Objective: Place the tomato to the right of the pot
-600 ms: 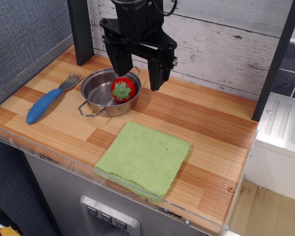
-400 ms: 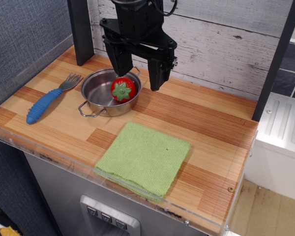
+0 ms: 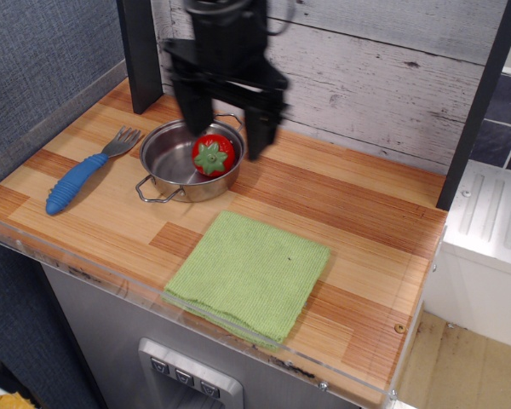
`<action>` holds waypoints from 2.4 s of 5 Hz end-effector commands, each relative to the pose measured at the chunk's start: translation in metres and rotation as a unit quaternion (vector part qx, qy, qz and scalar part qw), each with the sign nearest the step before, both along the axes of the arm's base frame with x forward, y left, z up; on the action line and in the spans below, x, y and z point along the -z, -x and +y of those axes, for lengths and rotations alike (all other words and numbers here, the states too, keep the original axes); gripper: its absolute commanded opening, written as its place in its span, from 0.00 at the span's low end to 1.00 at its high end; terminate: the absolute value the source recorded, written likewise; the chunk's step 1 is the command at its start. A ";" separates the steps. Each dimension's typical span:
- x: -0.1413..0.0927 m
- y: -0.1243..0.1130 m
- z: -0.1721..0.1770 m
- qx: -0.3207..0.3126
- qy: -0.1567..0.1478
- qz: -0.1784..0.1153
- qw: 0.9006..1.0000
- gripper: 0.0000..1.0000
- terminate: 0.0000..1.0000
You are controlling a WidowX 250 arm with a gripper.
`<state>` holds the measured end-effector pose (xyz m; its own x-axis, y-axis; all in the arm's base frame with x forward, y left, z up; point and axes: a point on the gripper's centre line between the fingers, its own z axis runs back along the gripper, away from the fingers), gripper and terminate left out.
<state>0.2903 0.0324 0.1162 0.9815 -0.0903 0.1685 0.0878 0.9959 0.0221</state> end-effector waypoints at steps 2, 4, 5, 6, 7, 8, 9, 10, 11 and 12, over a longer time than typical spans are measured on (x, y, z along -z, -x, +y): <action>0.018 -0.031 0.056 -0.036 -0.026 -0.018 0.999 1.00 0.00; 0.043 -0.054 0.046 -0.034 -0.028 0.002 0.999 1.00 0.00; 0.055 -0.065 0.040 -0.032 -0.035 0.014 0.999 1.00 0.00; 0.062 -0.073 0.040 -0.033 -0.039 0.018 0.999 1.00 0.00; 0.078 -0.079 0.038 -0.035 -0.047 0.039 0.998 1.00 0.00; 0.083 -0.078 0.040 -0.034 -0.051 0.049 0.997 1.00 0.00; 0.089 -0.075 0.041 -0.042 -0.047 0.053 0.997 1.00 0.00; 0.071 -0.075 0.039 -0.041 -0.052 0.024 0.998 0.00 0.00; 0.027 -0.073 0.028 -0.039 -0.041 -0.031 0.998 0.00 0.00; -0.014 -0.051 0.003 -0.032 -0.024 -0.077 0.996 0.00 0.00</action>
<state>0.3436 0.0304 0.1115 0.9636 -0.0325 0.2652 0.0167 0.9980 0.0615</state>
